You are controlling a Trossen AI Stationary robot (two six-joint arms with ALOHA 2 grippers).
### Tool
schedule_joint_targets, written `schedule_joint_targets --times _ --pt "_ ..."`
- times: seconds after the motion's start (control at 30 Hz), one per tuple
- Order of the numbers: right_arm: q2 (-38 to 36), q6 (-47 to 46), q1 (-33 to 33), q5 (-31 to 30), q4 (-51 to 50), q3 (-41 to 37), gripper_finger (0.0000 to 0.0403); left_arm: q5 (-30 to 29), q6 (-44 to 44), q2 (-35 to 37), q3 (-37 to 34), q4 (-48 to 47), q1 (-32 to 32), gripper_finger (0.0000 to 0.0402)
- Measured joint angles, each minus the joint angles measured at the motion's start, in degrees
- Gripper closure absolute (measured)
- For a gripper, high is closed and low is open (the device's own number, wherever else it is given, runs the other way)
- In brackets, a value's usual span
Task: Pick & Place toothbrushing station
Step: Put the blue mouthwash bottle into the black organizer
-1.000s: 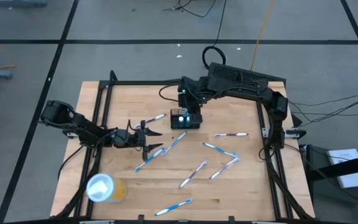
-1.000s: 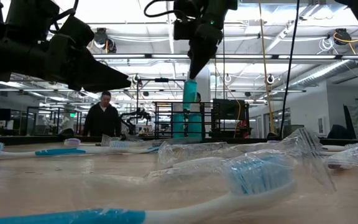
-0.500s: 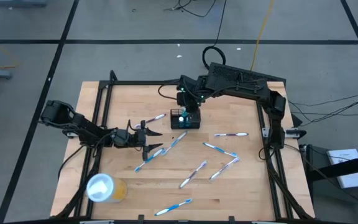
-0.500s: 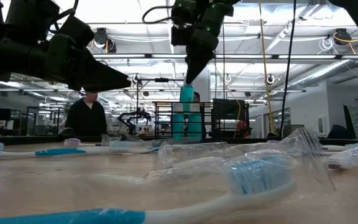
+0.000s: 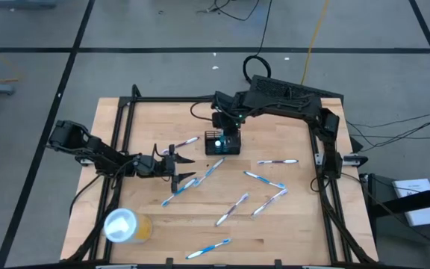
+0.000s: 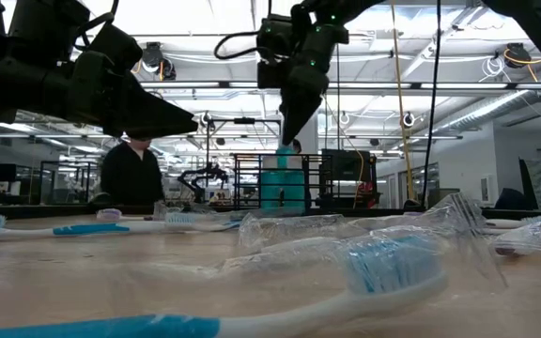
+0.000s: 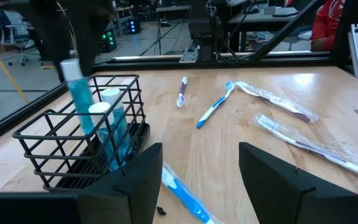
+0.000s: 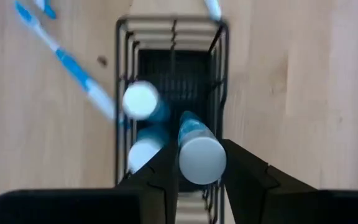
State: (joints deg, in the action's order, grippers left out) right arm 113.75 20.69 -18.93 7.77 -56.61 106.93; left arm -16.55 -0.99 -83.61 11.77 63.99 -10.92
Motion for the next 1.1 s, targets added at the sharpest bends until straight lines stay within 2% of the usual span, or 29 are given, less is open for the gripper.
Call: schedule_joint_targets --times 0.47,1.1 --pt "0.0 0.8 -0.9 3.3 2.9 -3.4 0.0314 0.0 0.0 0.0 0.0 0.0 0.0 0.0186" --pt "0.8 2.1 -1.0 3.1 3.4 -3.4 0.0314 0.0 0.0 0.0 0.0 0.0 0.0 0.0186"
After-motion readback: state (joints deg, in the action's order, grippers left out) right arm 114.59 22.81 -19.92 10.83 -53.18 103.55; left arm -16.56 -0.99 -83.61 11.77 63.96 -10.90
